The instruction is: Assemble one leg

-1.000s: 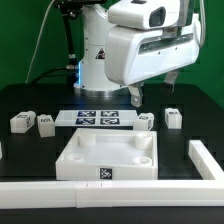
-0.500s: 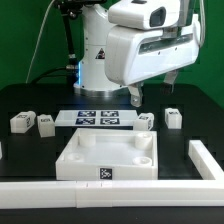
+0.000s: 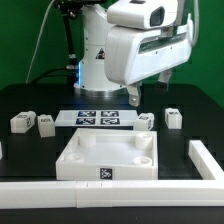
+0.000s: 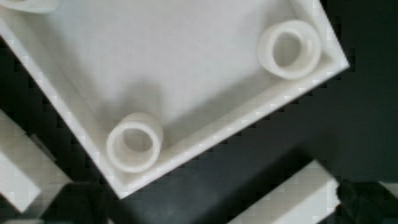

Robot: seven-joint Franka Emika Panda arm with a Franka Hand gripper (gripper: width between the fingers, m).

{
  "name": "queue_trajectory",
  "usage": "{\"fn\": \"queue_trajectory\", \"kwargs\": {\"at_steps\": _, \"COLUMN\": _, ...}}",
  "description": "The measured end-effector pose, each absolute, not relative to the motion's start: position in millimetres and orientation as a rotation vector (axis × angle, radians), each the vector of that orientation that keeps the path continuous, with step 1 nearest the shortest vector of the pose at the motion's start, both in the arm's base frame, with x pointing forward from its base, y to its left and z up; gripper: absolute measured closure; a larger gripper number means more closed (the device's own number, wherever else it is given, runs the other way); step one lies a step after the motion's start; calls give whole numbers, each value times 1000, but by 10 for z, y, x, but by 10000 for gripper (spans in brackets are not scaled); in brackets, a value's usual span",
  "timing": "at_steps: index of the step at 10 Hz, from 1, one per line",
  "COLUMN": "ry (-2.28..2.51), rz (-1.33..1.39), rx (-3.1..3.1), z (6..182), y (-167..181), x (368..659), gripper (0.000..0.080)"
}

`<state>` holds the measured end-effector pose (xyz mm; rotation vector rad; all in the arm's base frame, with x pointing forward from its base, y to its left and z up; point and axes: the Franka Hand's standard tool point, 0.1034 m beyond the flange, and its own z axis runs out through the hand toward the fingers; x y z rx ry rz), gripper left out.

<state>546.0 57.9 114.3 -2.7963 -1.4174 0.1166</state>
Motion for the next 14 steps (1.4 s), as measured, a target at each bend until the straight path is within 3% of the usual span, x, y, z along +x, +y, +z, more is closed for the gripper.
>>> {"fn": "queue_trajectory", "kwargs": {"at_steps": 4, "ry": -1695, "rz": 78, "rx": -2610, "z": 678, "y": 297, "x": 5134, "gripper": 150}}
{"fn": "queue_trajectory", "kwargs": {"at_steps": 9, "ry": -1715, "rz": 77, "rx": -2595, "z": 622, "y": 250, "x": 5115, "gripper": 150}}
{"fn": "queue_trajectory", "kwargs": {"at_steps": 14, "ry": -1965, "rz": -19, "rx": -2424, "z": 225, "y": 281, "x": 4711, "gripper": 150}}
